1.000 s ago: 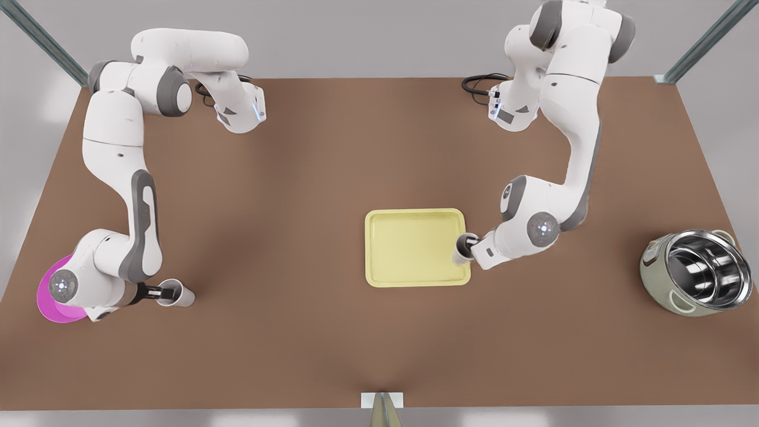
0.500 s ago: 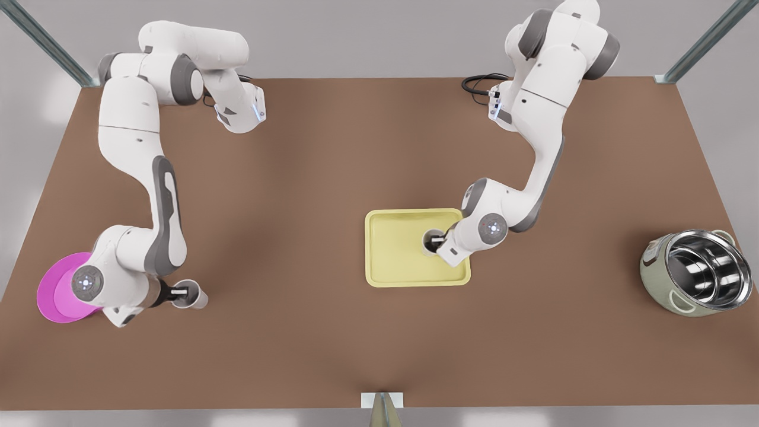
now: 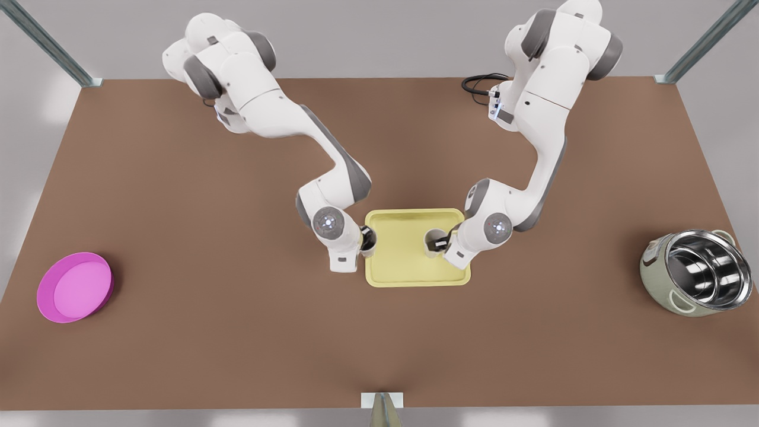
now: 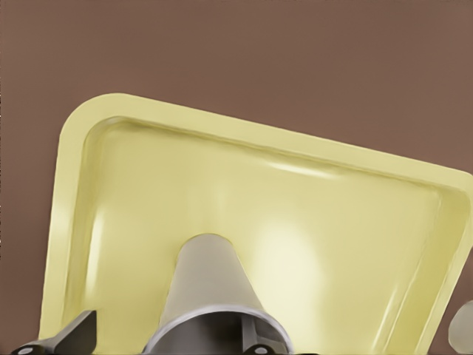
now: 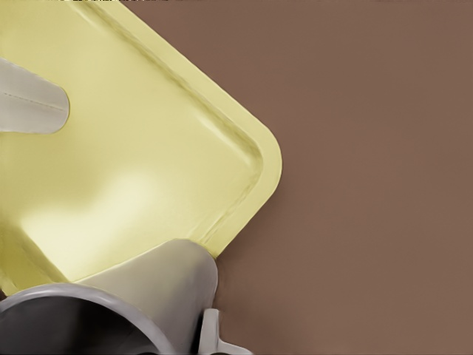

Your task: Use both arms to respectively pick up the white IKEA cups from the middle-left and middle-right positions, then place the white IKEA cups onto the middle-middle tray, ensuring that the cups remain upright and do not tip over

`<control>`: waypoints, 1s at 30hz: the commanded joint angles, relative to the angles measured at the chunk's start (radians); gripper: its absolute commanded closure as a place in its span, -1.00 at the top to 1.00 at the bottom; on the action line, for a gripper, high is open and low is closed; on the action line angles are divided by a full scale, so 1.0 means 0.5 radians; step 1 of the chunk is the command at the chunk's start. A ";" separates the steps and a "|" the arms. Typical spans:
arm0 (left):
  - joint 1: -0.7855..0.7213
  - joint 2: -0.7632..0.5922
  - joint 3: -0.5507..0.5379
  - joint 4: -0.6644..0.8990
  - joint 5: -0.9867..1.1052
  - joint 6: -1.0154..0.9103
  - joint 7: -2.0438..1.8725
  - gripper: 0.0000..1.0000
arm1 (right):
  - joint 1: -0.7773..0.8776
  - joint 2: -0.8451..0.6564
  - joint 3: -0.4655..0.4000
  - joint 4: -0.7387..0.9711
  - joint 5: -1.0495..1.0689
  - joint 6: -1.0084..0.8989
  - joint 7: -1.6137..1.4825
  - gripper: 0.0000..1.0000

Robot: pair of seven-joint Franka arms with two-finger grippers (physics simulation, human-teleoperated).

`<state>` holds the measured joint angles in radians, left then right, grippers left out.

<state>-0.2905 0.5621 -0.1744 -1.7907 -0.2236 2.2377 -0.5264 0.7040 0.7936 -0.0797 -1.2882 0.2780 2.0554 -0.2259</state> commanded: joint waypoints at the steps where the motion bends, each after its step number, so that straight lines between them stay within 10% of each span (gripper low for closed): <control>1: 0.010 -0.020 -0.004 0.001 0.027 -0.051 -0.291 1.00 | 0.058 0.033 0.000 0.018 0.073 0.255 0.550 -0.57; 7: 0.105 -0.357 -0.001 0.108 0.100 -0.701 -0.325 1.00 | 0.160 0.134 0.000 0.012 0.177 0.405 0.593 -0.57; 11: 0.363 -0.366 0.005 1.053 0.468 -1.953 0.445 1.00 | 0.187 0.177 0.000 0.008 0.192 0.430 0.596 -0.57; 12: 0.400 -0.360 0.005 1.185 0.594 -2.079 0.694 1.00 | 0.187 0.177 0.000 0.008 0.211 0.436 0.596 -0.10; 13: 0.403 -0.360 0.017 1.204 0.653 -2.113 0.798 1.00 | 0.184 0.180 0.000 0.005 0.239 0.445 0.593 0.90; 14: 0.391 -0.467 0.109 1.100 0.837 -2.031 1.280 1.00 | 0.181 0.180 0.000 0.002 0.235 0.463 0.581 1.00; 26: 0.332 -0.526 0.287 1.010 0.643 -1.951 1.246 1.00 | 0.153 0.054 -0.006 0.015 0.242 0.442 0.568 1.00; 30: 0.332 -0.526 0.287 1.010 0.634 -1.960 1.234 1.00 | -0.073 -0.378 -0.006 0.024 0.248 -0.444 0.575 1.00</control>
<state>-0.1243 0.3003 -0.0306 -1.2859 0.0958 1.2809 -0.1392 0.6893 0.6448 -0.0824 -1.2780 0.3977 2.1252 0.0096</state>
